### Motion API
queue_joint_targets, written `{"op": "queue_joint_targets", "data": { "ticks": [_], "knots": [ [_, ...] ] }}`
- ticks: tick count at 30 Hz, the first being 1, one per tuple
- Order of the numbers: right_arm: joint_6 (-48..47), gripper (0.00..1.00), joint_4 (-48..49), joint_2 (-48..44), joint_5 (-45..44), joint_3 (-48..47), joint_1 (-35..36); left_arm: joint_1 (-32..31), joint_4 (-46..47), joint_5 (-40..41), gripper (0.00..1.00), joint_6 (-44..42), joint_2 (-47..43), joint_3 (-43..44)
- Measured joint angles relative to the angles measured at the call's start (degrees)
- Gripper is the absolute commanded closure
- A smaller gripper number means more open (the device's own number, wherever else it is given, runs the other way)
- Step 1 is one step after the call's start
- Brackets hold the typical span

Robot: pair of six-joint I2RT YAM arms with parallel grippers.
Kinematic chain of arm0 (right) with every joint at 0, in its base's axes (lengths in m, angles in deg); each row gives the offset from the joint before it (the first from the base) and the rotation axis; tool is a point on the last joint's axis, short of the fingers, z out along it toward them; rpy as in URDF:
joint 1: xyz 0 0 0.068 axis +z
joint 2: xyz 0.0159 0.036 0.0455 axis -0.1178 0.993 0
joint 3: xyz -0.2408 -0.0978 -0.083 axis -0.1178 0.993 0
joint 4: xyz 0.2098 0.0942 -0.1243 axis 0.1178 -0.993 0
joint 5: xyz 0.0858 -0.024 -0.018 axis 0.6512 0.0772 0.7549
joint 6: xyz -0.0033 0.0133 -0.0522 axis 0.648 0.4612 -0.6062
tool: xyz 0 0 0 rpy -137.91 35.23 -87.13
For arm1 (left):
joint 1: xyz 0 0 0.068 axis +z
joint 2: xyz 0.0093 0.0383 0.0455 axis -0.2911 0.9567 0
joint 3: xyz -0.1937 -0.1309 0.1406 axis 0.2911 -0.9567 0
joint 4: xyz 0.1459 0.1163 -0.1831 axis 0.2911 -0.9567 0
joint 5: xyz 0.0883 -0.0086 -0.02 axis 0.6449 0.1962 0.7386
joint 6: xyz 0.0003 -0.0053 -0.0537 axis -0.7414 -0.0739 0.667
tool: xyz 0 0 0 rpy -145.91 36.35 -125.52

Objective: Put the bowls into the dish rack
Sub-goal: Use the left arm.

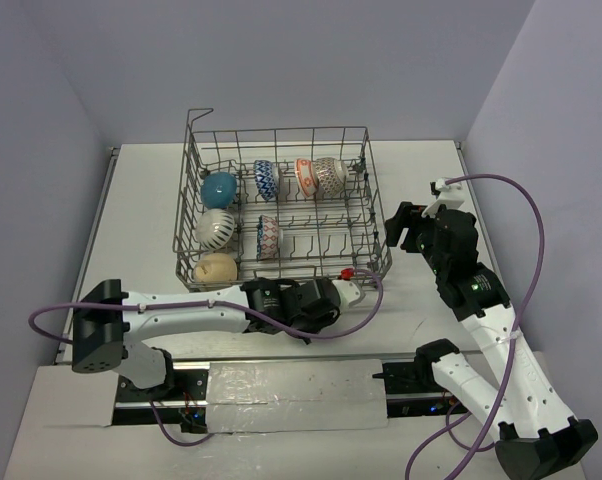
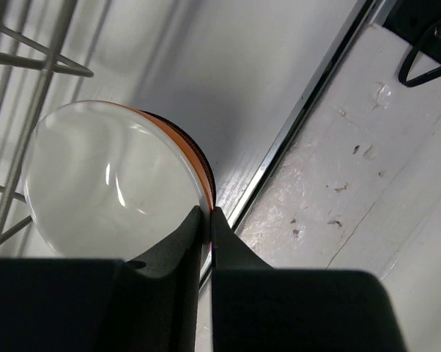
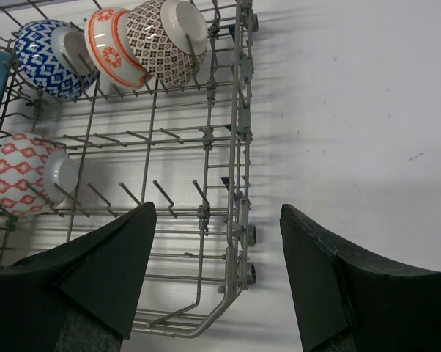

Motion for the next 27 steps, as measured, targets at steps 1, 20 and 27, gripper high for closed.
{"op": "queue_joint_targets", "data": {
  "ticks": [1,20,27],
  "knots": [
    [0.00,0.24,-0.02,0.00,0.00,0.00,0.00,-0.04,-0.26,0.48,1.00,0.07,-0.26,0.44],
    [0.00,0.24,-0.02,0.00,0.00,0.00,0.00,-0.37,-5.20,1.20,1.00,4.46,-9.68,6.34],
    [0.00,0.24,-0.02,0.00,0.02,0.00,0.00,-0.46,-3.67,0.04,1.00,5.81,-15.61,8.24]
  ]
}}
